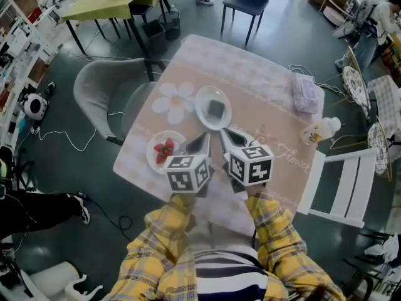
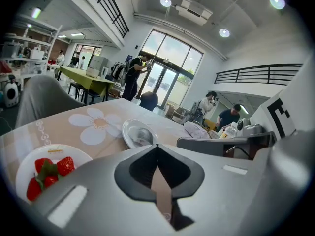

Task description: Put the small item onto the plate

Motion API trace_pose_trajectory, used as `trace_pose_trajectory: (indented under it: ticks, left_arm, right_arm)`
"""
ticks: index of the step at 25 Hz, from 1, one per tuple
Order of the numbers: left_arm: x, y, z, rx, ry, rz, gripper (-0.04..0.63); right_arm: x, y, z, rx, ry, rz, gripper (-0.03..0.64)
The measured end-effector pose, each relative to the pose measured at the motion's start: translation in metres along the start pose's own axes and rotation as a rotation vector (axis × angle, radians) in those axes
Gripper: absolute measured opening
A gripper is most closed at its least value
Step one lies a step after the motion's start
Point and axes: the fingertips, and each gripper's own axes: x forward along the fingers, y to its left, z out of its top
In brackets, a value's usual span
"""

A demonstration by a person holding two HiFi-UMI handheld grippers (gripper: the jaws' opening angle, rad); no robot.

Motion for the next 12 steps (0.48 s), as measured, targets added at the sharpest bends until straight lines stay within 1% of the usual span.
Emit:
trace_pose_trajectory:
  ticks: [6, 12]
  left_arm:
    - [-0.029, -0.017, -0.003, 0.016, -0.031, -0.043, 0.002]
    - [-0.061, -0.031, -0.014, 0.034, -0.034, -0.08, 0.002]
  right_arm:
    - [-0.029, 0.01, -0.01, -0.011, -0.009, -0.039, -0.003]
    - [-0.056, 0.023, -0.026, -0.007, -0.011, -0.055, -0.003]
